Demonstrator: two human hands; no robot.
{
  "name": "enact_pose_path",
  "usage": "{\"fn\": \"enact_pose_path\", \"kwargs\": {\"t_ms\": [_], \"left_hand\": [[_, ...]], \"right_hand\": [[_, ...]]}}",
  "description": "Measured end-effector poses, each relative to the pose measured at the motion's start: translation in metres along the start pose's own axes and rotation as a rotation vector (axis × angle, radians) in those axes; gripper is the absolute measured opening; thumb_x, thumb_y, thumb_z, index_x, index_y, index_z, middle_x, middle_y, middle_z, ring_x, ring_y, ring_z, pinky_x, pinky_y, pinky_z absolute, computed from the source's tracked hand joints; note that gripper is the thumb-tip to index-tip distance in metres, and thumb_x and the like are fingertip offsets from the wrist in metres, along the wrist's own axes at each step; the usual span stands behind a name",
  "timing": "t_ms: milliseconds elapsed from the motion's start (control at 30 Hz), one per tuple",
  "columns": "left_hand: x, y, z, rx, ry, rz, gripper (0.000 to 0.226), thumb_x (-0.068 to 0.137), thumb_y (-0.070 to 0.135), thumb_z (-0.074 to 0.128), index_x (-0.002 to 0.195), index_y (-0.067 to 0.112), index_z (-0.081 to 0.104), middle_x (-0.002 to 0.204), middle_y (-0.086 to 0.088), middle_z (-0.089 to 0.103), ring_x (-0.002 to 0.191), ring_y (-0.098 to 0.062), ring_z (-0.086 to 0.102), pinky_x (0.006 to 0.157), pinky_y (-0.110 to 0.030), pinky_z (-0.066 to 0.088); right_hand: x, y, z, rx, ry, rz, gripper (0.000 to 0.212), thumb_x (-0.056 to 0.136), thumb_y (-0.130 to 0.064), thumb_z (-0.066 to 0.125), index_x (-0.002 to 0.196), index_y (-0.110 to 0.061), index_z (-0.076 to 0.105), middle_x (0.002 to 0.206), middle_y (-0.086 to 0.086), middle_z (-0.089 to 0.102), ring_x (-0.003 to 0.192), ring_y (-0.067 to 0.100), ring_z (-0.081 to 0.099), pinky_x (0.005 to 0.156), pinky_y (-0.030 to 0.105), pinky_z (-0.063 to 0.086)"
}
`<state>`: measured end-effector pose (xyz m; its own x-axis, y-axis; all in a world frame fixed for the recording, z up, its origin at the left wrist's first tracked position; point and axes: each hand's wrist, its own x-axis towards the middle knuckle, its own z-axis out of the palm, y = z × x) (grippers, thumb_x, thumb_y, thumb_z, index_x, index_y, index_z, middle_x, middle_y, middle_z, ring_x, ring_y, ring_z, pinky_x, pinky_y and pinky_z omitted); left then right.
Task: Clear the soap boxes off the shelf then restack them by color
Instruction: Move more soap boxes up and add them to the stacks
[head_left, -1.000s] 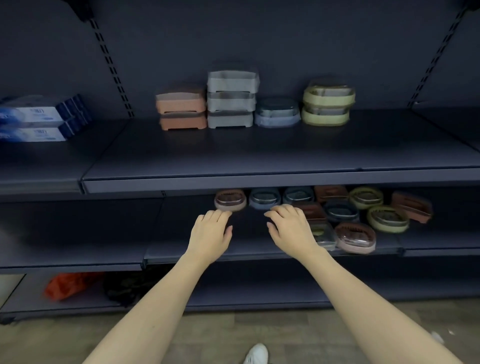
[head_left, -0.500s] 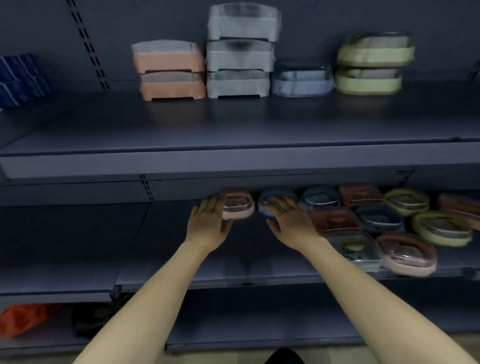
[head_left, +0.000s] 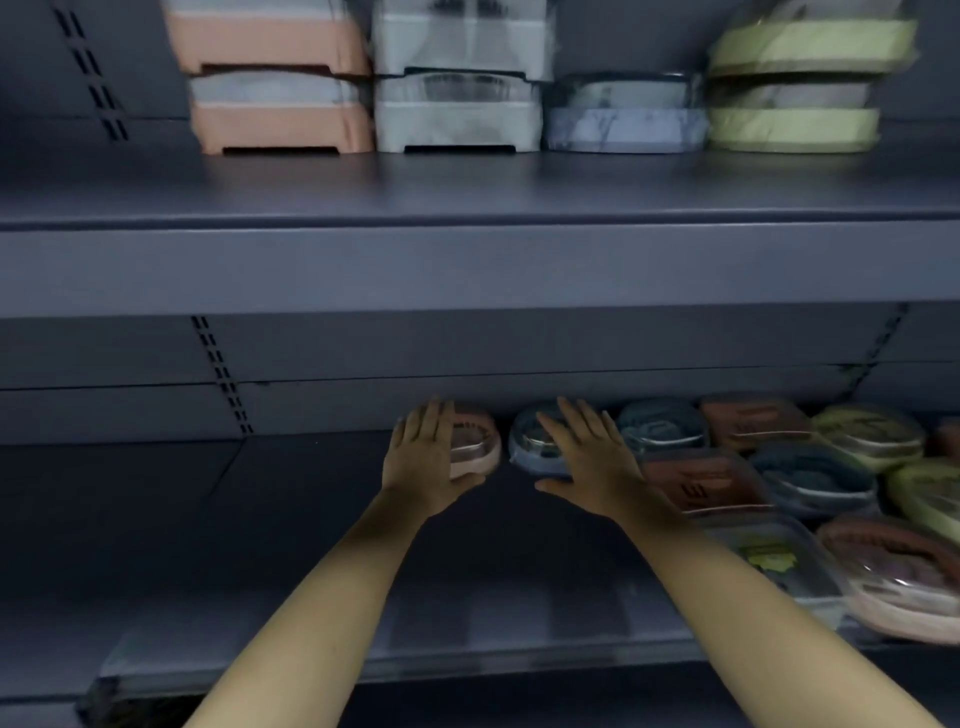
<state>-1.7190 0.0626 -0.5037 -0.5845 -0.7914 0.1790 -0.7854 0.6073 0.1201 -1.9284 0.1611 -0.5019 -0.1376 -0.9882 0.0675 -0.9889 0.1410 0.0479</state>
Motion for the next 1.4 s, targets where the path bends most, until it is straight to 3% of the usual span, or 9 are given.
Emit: {"fn": "enact_pose_path", "kwargs": {"t_ms": [200, 400, 667, 933, 1100, 1233, 1300, 1367, 1400], "left_hand": [[0.006, -0.01, 0.018, -0.061, -0.087, -0.061, 0.108, 0.08, 0.066, 0.054, 0.15, 0.011, -0.007, 0.158, -0.005, -0.011, 0.146, -0.022, -0.007, 0.118, -0.037, -0.005], [0.02, -0.008, 0.02, -0.077, -0.107, -0.04, 0.11, 0.077, 0.065, 0.059, 0.151, 0.014, -0.005, 0.158, -0.004, -0.011, 0.145, -0.022, -0.01, 0.118, -0.04, -0.005], [0.016, -0.009, 0.026, -0.219, -0.068, -0.109, 0.1, 0.076, 0.054, 0.067, 0.151, 0.021, 0.009, 0.158, 0.002, 0.004, 0.145, -0.022, 0.001, 0.116, -0.047, 0.015], [-0.022, -0.008, 0.006, -0.221, -0.138, -0.112, 0.096, 0.08, 0.057, 0.059, 0.151, 0.015, 0.009, 0.158, 0.001, 0.004, 0.145, -0.02, -0.001, 0.117, -0.04, 0.01], [-0.067, -0.005, -0.021, -0.236, -0.179, -0.128, 0.09, 0.086, 0.053, 0.055, 0.151, 0.015, 0.005, 0.159, 0.002, 0.001, 0.146, -0.02, -0.005, 0.118, -0.04, 0.005], [-0.104, 0.002, -0.053, -0.155, -0.272, -0.105, 0.094, 0.083, 0.068, 0.039, 0.151, 0.018, -0.002, 0.158, 0.005, -0.006, 0.145, -0.018, -0.009, 0.119, -0.037, 0.002], [-0.121, 0.007, -0.07, -0.15, -0.261, -0.077, 0.095, 0.082, 0.069, 0.041, 0.151, 0.016, 0.002, 0.159, 0.002, 0.0, 0.146, -0.02, -0.003, 0.118, -0.039, 0.007], [-0.14, 0.014, -0.088, -0.18, -0.179, -0.062, 0.091, 0.083, 0.06, 0.054, 0.15, 0.014, 0.013, 0.157, -0.002, 0.013, 0.145, -0.023, 0.007, 0.116, -0.042, 0.016], [-0.15, 0.018, -0.097, -0.181, -0.162, -0.062, 0.09, 0.082, 0.058, 0.057, 0.15, 0.016, 0.015, 0.156, -0.001, 0.016, 0.144, -0.023, 0.01, 0.116, -0.042, 0.018]], "right_hand": [[0.019, 0.01, 0.009, -0.089, -0.061, 0.025, 0.1, 0.081, -0.073, 0.044, 0.148, -0.028, -0.015, 0.155, 0.011, -0.022, 0.144, 0.033, -0.014, 0.114, 0.05, -0.008], [0.03, 0.018, 0.011, -0.032, -0.106, 0.013, 0.098, 0.08, -0.071, 0.049, 0.149, -0.033, -0.008, 0.158, 0.006, -0.014, 0.144, 0.033, -0.01, 0.115, 0.05, -0.004], [0.028, 0.011, 0.018, 0.078, -0.101, 0.041, 0.088, 0.084, -0.061, 0.054, 0.149, -0.036, 0.0, 0.158, 0.001, -0.011, 0.144, 0.033, -0.008, 0.113, 0.058, 0.006], [0.0, -0.011, 0.01, 0.047, -0.1, -0.002, 0.084, 0.087, -0.058, 0.051, 0.149, -0.037, -0.002, 0.158, 0.003, -0.016, 0.143, 0.034, -0.014, 0.113, 0.057, -0.002], [-0.033, -0.031, -0.011, 0.118, -0.042, -0.05, 0.085, 0.083, -0.053, 0.06, 0.149, -0.034, 0.01, 0.158, 0.008, -0.004, 0.144, 0.039, -0.003, 0.112, 0.059, 0.003], [-0.069, -0.041, -0.038, 0.117, -0.115, -0.001, 0.083, 0.087, -0.055, 0.053, 0.149, -0.035, 0.002, 0.157, 0.002, -0.015, 0.144, 0.034, -0.013, 0.113, 0.054, -0.005], [-0.085, -0.047, -0.054, 0.1, -0.132, 0.015, 0.087, 0.081, -0.057, 0.06, 0.149, -0.034, 0.01, 0.156, 0.002, -0.01, 0.144, 0.035, -0.004, 0.114, 0.056, 0.004], [-0.1, -0.053, -0.073, 0.069, -0.111, 0.017, 0.097, 0.062, -0.062, 0.075, 0.144, -0.033, 0.033, 0.154, 0.005, 0.014, 0.138, 0.04, 0.025, 0.105, 0.062, 0.029], [-0.108, -0.055, -0.079, 0.061, -0.102, 0.016, 0.1, 0.056, -0.063, 0.078, 0.142, -0.033, 0.037, 0.152, 0.005, 0.018, 0.136, 0.039, 0.031, 0.101, 0.063, 0.035]]}}
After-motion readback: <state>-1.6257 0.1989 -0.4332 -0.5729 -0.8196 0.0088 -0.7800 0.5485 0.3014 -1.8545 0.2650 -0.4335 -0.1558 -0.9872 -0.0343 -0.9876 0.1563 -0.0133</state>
